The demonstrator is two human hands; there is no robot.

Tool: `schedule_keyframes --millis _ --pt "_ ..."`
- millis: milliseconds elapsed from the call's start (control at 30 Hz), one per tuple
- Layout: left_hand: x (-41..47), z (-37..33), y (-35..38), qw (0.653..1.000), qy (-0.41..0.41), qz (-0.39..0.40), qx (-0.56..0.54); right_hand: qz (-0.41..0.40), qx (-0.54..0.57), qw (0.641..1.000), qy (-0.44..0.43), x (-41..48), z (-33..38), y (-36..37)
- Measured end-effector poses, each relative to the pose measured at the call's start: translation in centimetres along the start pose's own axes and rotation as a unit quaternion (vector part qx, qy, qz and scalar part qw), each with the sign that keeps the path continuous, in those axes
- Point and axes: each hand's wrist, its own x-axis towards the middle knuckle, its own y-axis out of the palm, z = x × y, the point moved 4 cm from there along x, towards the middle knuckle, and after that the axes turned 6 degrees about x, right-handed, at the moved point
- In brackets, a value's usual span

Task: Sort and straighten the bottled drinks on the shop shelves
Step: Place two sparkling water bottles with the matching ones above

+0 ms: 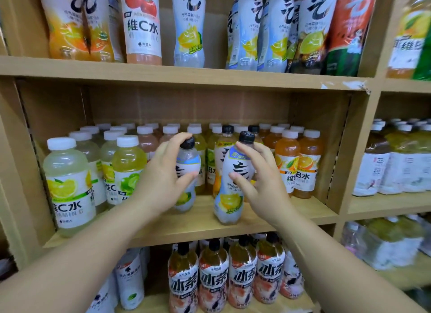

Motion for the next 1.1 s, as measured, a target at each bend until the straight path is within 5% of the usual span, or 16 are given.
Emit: schedule_keyframes --millis 300,667,1100 --pt "3.2 -9.7 -8.1 0.978 0.056 -0.124 -0.16 -0.097 0.05 0.988 -0.112 3.2 5.2 -9.0" --pt "13.5 -18.5 -14.8 0.963 0.089 -0.202 -0.157 -0.172 0.071 0.957 -0.224 12.5 9.0 -20.2" --pt "24.8 -19.9 -10.2 0.977 0.056 -0.169 -0.119 -0.159 0.113 0.96 -0.204 22.1 8.4 -21.3"
